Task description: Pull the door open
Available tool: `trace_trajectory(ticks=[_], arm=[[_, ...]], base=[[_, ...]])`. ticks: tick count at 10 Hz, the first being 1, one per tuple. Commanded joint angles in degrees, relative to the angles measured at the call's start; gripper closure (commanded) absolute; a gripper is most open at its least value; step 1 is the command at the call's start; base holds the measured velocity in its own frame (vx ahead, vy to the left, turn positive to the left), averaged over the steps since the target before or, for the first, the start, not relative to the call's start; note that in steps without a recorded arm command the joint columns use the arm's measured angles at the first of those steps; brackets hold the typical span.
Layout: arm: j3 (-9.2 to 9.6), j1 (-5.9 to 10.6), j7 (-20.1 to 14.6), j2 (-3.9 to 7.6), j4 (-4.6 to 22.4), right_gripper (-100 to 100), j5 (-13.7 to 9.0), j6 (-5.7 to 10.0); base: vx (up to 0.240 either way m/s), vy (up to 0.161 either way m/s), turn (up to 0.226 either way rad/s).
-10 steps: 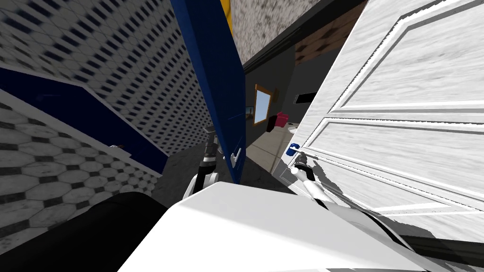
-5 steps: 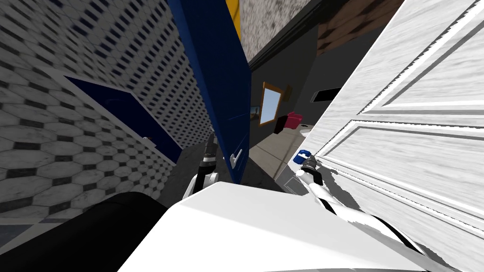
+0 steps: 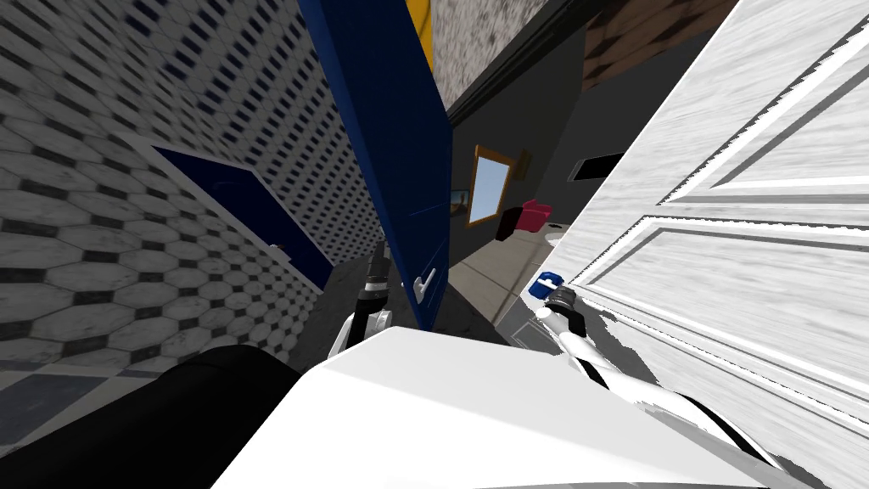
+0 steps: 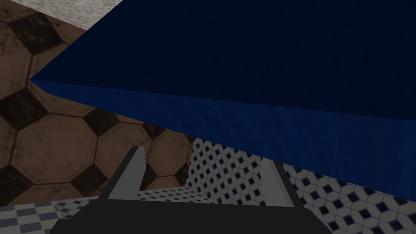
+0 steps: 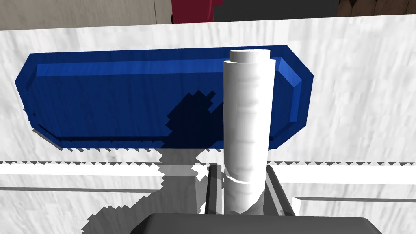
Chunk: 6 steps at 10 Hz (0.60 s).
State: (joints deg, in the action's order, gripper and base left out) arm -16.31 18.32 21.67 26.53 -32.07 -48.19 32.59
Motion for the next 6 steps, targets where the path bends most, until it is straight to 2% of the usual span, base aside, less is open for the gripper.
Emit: trace_trajectory(ticks=[1,4,6], arm=[[-0.01,0.13,0.0,0.06,-0.2,100,0.0,0.10],[-0.01,0.13,0.0,0.06,-0.2,100,0.0,0.10],[0.92,0.26,-0.8,-0.39,-0.6,100,1.0,-0.41]], base=[[0.002,0.013,-0.014],[0.000,0.000,0.000],[-0.188,0.002,0.039]])
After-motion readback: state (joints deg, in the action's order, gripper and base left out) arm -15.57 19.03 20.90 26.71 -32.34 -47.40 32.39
